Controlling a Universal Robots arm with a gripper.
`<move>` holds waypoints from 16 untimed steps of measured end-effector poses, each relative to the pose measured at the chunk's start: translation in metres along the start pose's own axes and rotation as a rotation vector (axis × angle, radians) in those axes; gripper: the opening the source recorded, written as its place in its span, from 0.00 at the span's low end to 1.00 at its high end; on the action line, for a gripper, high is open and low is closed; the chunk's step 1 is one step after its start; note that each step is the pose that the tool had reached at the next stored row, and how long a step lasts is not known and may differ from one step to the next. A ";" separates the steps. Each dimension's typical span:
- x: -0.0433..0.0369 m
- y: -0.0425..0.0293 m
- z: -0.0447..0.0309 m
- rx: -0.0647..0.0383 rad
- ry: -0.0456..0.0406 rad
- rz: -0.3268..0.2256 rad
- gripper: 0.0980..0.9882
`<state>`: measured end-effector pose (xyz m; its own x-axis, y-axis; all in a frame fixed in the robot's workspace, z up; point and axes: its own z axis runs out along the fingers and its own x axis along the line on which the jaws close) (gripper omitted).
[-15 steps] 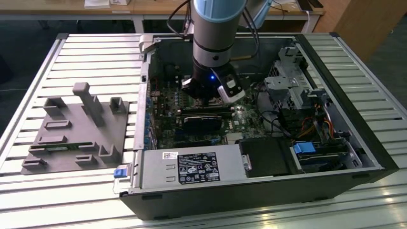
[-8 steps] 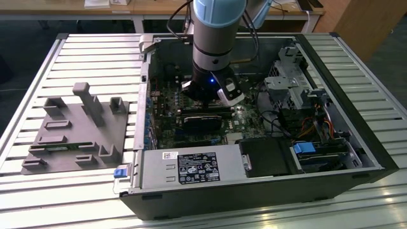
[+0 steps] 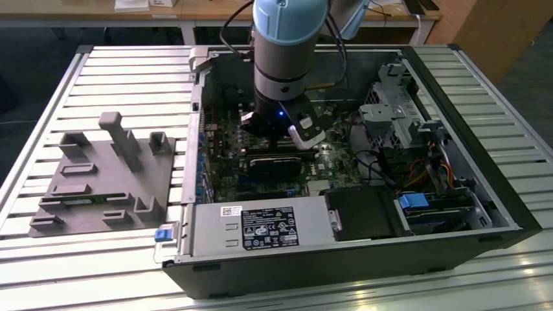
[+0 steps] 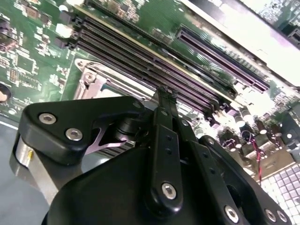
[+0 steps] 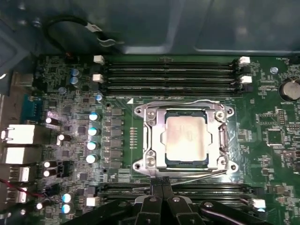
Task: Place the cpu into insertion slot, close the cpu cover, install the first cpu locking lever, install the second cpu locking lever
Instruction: 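Install the second cpu locking lever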
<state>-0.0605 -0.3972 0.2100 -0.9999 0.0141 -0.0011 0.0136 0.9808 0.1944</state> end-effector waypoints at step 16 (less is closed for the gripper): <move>0.0060 -0.0061 0.0054 -0.033 -0.0003 0.000 0.01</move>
<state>-0.0666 -0.4020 0.2036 -0.9999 0.0143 -0.0014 0.0136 0.9739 0.2264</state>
